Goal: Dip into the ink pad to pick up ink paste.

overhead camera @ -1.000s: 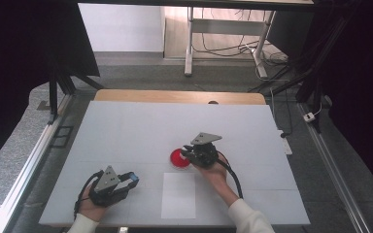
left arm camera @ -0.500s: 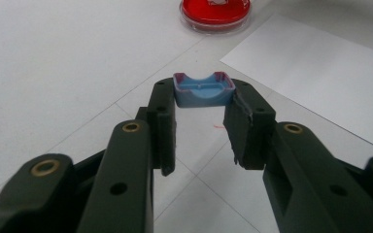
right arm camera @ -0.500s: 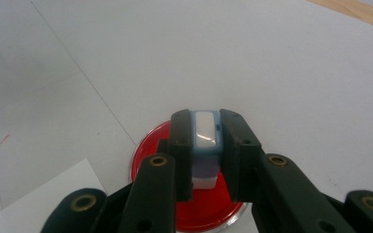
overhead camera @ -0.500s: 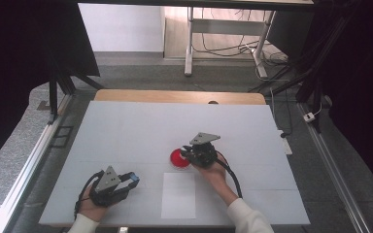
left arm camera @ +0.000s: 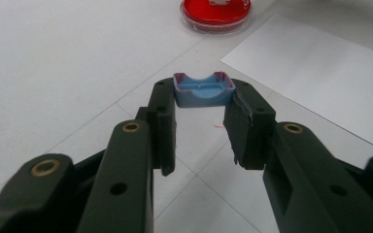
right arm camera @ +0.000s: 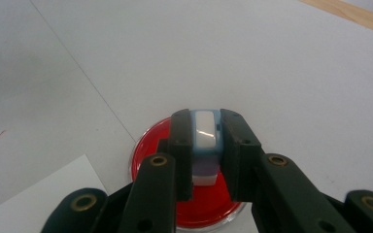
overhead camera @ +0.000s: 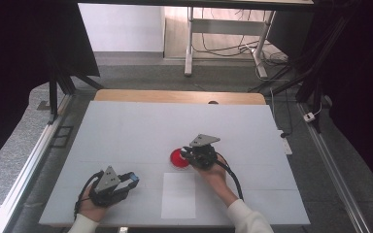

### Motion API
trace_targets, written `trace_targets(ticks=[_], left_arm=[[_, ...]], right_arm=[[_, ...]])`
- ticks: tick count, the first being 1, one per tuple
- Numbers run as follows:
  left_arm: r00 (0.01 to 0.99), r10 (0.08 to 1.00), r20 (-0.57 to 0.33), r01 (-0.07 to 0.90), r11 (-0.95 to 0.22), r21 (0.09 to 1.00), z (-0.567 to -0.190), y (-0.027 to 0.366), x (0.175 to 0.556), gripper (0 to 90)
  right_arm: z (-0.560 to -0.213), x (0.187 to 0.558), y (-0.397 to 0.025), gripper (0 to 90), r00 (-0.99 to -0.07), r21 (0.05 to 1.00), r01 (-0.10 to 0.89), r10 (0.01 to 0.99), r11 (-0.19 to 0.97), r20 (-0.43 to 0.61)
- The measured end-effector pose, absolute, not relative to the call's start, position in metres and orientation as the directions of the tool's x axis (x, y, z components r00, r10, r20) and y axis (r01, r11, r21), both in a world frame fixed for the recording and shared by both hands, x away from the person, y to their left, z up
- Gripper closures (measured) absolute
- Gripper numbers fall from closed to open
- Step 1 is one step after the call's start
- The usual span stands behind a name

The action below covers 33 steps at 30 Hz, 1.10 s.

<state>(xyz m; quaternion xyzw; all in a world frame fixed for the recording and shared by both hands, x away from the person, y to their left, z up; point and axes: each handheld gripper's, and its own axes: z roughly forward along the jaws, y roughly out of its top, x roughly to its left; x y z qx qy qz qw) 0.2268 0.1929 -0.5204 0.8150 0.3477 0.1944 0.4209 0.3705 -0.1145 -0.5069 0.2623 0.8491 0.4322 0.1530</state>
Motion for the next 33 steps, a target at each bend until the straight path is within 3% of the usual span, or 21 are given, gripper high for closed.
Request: trace_targets(ticks=[12,33], left_arm=[[0.683,0.730,0.024,0.403,-0.405,0.821,-0.5203,0.1928,0.2267,65.5],[0.686,0.727,0.028,0.401,-0.410,0.819,-0.5202,0.1902,0.2267,65.5]], right_arm=[[-0.5114,0.3709,-0.1213,75.4,-0.809,0.836,0.332,0.587,0.437,0.015],[-0.5096,0.3704,-0.1172,75.6,-0.822,0.821,0.308,0.568,0.481,-0.025]])
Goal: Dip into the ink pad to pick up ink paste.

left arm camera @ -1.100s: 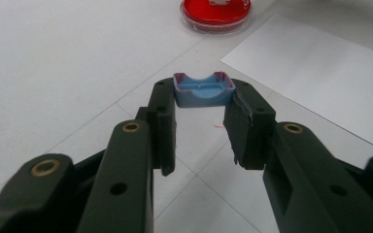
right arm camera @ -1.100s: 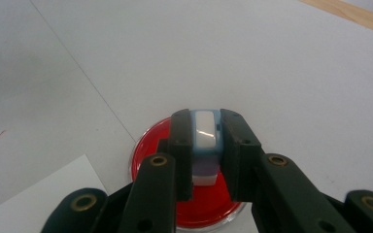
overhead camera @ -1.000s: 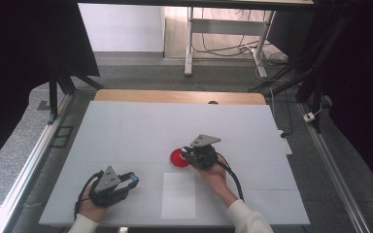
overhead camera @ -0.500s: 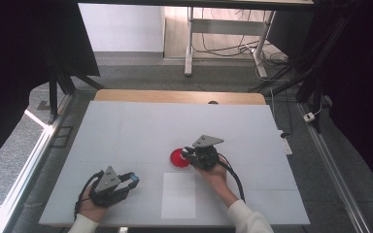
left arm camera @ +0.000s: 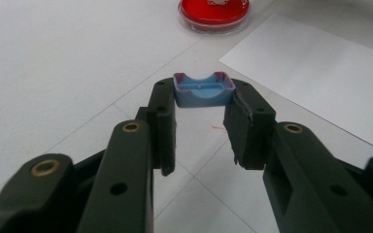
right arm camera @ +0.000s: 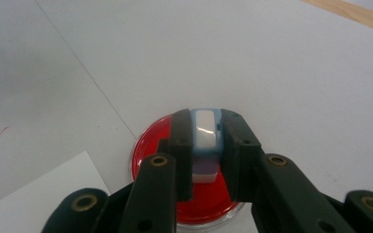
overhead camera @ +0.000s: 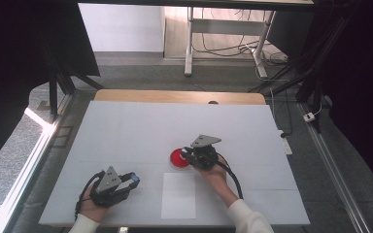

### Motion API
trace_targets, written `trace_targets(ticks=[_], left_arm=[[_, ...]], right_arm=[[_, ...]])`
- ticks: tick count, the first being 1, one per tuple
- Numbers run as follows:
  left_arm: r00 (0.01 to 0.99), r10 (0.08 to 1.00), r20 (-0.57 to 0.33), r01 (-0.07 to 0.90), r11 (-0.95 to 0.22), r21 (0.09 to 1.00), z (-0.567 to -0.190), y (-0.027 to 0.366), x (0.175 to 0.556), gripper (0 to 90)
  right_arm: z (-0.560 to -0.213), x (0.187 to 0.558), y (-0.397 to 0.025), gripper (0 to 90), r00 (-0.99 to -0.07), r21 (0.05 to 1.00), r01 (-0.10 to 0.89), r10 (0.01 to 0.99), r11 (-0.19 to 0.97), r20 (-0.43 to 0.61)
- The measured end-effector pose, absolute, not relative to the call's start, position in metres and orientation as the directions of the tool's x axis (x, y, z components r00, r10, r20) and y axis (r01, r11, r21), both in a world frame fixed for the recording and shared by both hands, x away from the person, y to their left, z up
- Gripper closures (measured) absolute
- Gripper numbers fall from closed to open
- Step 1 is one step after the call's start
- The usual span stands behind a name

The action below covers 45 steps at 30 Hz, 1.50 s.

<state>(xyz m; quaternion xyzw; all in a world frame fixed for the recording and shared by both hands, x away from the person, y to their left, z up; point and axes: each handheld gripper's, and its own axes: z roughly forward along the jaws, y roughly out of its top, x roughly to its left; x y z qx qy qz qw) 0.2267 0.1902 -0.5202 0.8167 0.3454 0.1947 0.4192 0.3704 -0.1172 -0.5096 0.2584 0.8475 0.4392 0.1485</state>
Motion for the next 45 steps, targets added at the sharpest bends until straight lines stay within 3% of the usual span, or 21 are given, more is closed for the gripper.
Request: trace_targets(ticks=[45], left_arm=[[0.682,0.731,0.025,0.399,-0.401,0.824,-0.519,0.195,0.228,65.5]], right_arm=[[-0.495,0.371,-0.135,75.1,-0.813,0.864,0.346,0.576,0.365,0.083]])
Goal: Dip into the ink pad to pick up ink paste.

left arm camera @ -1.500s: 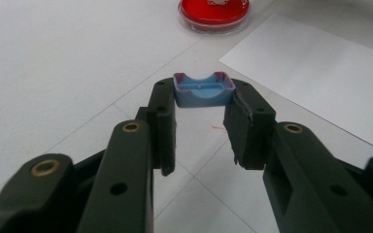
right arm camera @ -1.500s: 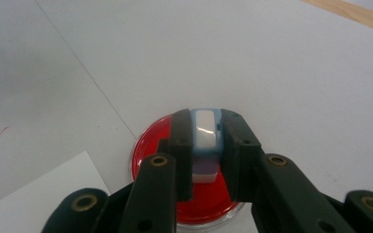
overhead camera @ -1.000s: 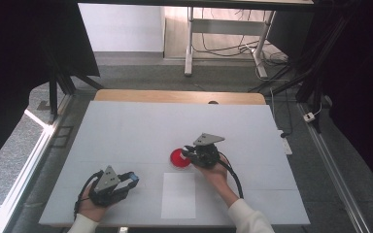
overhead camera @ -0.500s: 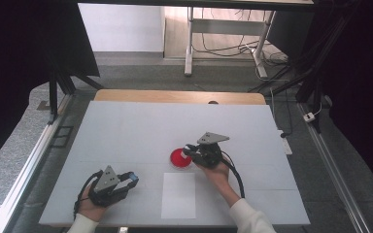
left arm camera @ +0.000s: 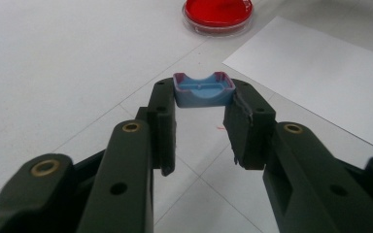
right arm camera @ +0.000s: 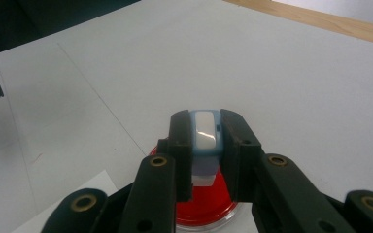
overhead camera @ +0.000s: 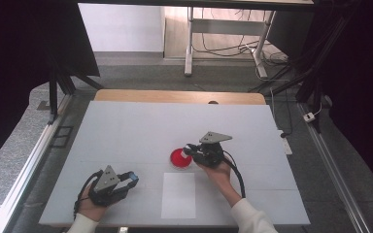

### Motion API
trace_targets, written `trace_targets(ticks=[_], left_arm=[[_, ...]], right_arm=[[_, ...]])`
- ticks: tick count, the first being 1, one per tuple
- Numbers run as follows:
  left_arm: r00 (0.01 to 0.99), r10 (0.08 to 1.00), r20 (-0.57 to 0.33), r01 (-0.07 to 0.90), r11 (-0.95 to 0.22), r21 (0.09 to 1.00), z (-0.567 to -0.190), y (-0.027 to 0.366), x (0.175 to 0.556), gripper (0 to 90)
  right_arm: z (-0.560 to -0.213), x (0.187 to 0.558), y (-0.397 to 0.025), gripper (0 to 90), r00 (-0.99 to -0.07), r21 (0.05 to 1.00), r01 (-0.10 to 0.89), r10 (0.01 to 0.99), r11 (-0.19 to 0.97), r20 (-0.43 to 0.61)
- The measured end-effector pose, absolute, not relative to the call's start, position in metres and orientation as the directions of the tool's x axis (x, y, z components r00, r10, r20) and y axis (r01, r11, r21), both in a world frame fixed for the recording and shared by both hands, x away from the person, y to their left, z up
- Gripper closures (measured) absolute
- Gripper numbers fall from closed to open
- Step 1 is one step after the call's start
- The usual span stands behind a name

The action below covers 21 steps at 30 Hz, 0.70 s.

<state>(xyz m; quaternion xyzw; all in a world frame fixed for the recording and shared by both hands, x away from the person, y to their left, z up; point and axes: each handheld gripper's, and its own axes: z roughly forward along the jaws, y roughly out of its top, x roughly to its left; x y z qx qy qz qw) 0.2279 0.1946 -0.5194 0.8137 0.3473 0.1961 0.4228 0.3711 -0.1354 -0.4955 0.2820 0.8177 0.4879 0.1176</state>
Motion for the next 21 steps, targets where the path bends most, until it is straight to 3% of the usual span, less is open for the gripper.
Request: trace_targets(ticks=[21], left_arm=[[0.685,0.728,0.029,0.397,-0.407,0.823,-0.520,0.194,0.229,65.5]], right_arm=[[-0.479,0.359,-0.146,75.1,-0.829,0.886,0.327,0.550,0.327,0.103]])
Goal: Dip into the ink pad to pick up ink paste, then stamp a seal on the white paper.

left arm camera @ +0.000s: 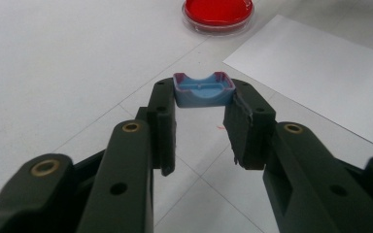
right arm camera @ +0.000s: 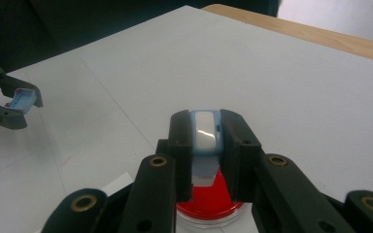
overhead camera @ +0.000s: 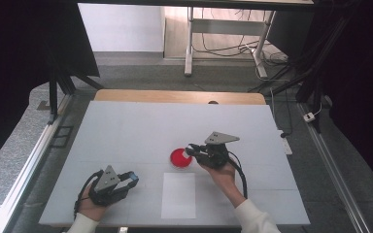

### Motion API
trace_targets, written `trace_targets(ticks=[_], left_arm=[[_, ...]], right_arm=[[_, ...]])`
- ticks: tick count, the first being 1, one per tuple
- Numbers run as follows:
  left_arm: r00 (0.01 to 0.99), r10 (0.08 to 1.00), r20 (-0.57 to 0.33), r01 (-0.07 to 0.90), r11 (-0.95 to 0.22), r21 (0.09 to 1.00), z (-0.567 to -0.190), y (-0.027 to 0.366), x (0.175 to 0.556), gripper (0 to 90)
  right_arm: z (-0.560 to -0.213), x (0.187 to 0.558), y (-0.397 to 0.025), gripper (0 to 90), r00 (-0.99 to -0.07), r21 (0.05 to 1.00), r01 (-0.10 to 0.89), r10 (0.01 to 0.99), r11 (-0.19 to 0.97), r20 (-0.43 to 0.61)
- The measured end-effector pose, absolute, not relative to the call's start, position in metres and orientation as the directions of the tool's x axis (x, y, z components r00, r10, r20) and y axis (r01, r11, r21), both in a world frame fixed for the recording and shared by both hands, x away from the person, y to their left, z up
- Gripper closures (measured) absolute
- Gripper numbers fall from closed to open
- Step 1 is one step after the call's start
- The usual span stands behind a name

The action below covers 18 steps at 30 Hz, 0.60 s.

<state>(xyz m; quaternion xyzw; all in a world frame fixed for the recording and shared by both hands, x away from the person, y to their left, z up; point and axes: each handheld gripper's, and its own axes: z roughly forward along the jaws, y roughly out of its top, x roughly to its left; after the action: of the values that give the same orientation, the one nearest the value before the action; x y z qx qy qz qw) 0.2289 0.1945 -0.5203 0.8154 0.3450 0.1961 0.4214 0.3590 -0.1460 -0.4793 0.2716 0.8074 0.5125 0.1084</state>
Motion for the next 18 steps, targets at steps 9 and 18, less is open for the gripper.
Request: trace_targets(ticks=[9,18], left_arm=[[0.684,0.729,0.029,0.398,-0.405,0.823,-0.520,0.195,0.229,65.5],[0.682,0.730,0.028,0.399,-0.404,0.823,-0.521,0.195,0.229,65.5]], right_arm=[[-0.473,0.353,-0.147,75.1,-0.837,0.893,0.336,0.529,0.298,0.138],[-0.471,0.346,-0.146,75.1,-0.842,0.888,0.339,0.521,0.311,0.139]])
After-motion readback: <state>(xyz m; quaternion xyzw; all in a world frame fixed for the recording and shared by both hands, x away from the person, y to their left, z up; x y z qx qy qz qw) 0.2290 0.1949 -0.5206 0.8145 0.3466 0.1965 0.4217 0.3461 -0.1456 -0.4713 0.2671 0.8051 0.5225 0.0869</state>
